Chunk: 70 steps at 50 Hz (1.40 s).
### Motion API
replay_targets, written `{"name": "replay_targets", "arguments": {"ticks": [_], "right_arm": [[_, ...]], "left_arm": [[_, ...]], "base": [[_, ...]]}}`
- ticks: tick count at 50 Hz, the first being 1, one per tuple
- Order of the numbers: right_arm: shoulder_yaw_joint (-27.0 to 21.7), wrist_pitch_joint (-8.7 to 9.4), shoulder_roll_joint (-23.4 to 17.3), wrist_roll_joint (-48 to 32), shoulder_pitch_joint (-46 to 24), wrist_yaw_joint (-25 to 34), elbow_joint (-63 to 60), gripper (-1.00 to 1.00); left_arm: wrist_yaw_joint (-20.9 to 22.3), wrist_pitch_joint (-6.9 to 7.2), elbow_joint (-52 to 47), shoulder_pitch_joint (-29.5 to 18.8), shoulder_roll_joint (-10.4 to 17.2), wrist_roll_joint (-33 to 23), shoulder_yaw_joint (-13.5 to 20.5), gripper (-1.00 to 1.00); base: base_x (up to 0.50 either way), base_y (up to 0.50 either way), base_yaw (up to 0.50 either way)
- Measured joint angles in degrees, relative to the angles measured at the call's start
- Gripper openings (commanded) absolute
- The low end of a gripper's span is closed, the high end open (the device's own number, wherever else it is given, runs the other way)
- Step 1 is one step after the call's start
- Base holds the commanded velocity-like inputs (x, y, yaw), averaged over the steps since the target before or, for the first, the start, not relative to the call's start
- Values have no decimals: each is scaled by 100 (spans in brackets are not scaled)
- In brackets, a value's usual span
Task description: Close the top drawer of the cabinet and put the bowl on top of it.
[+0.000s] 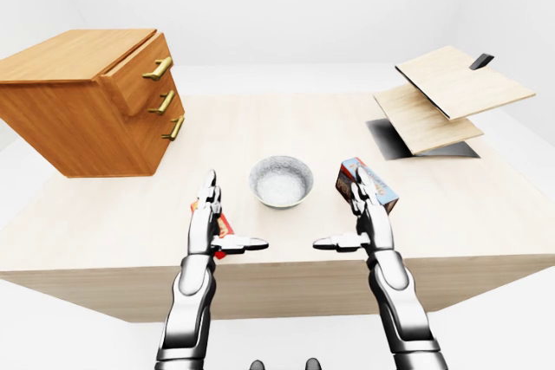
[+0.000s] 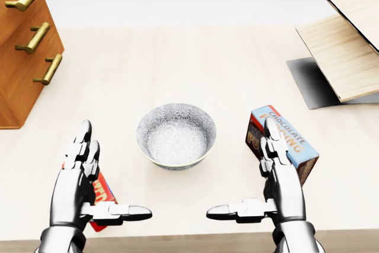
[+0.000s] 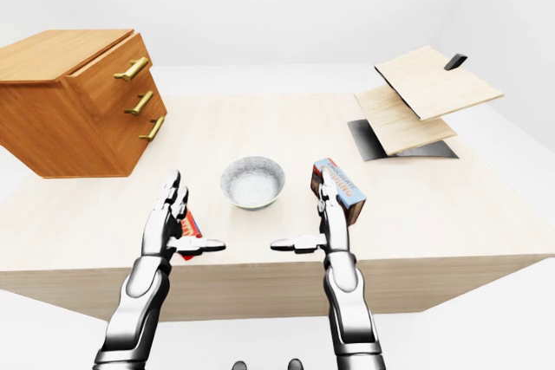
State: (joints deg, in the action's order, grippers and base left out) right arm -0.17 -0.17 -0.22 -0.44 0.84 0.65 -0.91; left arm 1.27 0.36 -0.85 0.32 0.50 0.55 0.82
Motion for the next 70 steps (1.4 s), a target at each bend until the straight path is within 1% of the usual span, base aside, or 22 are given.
{"name": "replay_targets", "arguments": {"ticks": [2,8,14,21,39,46,56,70], "right_arm": [[3,-4,-3,-12,43,27,-54,100],[32,3,-4,-42,203,100,-286,100],[77,44,1,-62,401,157,-594,100],[140,119,-2,-56,701,234,-1080,100],[205,269,-23,97,1564,387,-2532,100],[178,279,-14,189,1822,446,-2966,100],[115,247,10,301,2109,524,-3431,100],[-178,286,135,520,2407,724,-4030,100]], "left_arm": [[51,28,-62,24,15,16,21,100],[170,169,-397,161,38,31,53,100],[262,326,-770,313,42,21,59,100],[354,464,-1145,476,40,-4,43,100],[556,464,-2404,1045,2,8,90,100],[608,464,-2905,1302,-30,26,66,100],[623,464,-3256,1497,-53,68,21,100],[587,464,-3648,1777,-60,78,-66,100]], "base": [[0,0,0],[0,0,0],[0,0,0],[0,0,0],[0,0,0],[0,0,0],[0,0,0],[0,0,0]]}}
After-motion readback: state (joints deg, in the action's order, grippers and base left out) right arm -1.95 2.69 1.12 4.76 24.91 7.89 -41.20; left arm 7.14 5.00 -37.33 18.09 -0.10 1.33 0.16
